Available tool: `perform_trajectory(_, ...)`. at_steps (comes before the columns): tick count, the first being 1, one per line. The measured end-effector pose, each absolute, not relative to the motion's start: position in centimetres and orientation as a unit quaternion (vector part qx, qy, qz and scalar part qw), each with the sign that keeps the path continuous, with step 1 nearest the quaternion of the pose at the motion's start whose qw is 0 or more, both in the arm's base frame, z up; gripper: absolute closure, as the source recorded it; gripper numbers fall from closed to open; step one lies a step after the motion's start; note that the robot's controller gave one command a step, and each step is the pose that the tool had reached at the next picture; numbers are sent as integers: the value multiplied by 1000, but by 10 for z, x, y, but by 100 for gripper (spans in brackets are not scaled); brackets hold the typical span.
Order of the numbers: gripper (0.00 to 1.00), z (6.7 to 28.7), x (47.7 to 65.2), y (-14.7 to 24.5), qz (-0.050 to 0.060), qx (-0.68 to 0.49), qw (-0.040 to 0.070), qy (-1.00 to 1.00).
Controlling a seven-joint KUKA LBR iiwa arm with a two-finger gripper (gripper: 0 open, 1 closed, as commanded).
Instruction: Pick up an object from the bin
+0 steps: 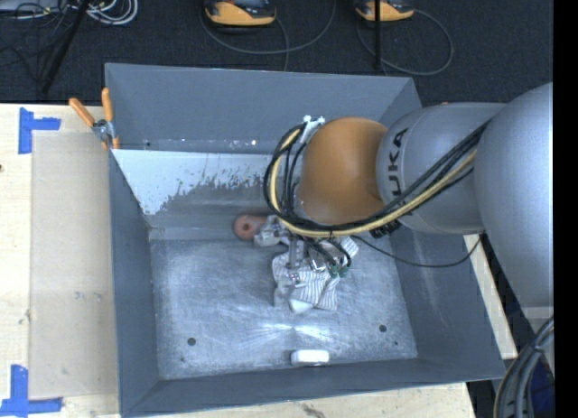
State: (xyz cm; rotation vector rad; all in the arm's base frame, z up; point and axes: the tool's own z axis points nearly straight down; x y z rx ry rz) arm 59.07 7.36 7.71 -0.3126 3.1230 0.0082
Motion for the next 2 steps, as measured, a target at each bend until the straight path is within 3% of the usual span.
perform_trajectory(1, 100, 78, 595, 49, 2, -107, -5, 994)
perform_trajectory(2, 100, 78, 596, 49, 2, -106, -4, 994)
